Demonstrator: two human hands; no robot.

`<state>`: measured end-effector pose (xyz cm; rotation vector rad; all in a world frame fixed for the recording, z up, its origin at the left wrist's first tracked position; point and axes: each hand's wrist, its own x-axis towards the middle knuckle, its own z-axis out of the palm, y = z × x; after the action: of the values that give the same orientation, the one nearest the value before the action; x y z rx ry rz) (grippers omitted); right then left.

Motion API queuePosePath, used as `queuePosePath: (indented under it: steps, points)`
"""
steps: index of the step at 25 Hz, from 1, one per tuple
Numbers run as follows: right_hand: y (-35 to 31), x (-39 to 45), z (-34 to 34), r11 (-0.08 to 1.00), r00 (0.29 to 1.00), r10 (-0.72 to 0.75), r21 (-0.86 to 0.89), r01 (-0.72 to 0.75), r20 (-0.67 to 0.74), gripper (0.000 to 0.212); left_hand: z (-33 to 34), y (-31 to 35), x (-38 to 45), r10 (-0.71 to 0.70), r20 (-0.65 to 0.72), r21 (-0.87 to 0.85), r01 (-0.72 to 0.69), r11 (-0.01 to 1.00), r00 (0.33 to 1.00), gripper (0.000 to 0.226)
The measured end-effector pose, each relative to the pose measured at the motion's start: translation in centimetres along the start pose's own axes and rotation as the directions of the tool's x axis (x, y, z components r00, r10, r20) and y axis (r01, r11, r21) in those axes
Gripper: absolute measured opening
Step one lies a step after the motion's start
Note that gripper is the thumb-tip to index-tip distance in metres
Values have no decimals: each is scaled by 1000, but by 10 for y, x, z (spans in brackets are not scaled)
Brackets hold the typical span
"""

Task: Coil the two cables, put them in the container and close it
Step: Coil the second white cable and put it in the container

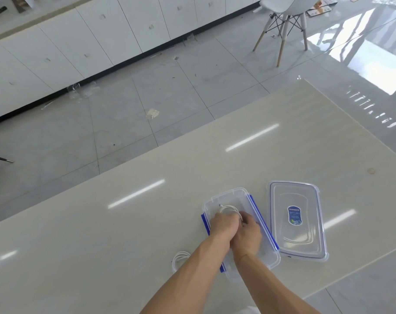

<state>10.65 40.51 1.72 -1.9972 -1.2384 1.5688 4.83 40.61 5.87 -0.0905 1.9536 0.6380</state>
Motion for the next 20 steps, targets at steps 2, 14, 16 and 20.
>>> queuePosePath:
  steps: [2,14,16,20]
  points:
    - [-3,-1,2,997,999,-45,-60,46,17,34,-1,1,-1,-11,17,-24,12,1000,1000,37]
    - [-2,-7,1,993,986,20,113,-39,164,62,-8,8,-5,-90,121,-82,100,992,989,30]
    - [0,-7,-1,996,982,-22,88,6,188,65,-10,9,-6,-97,129,-72,107,992,987,30]
    - [1,-11,-4,997,960,-77,48,66,268,82,-15,11,-5,-85,136,-30,90,996,987,16]
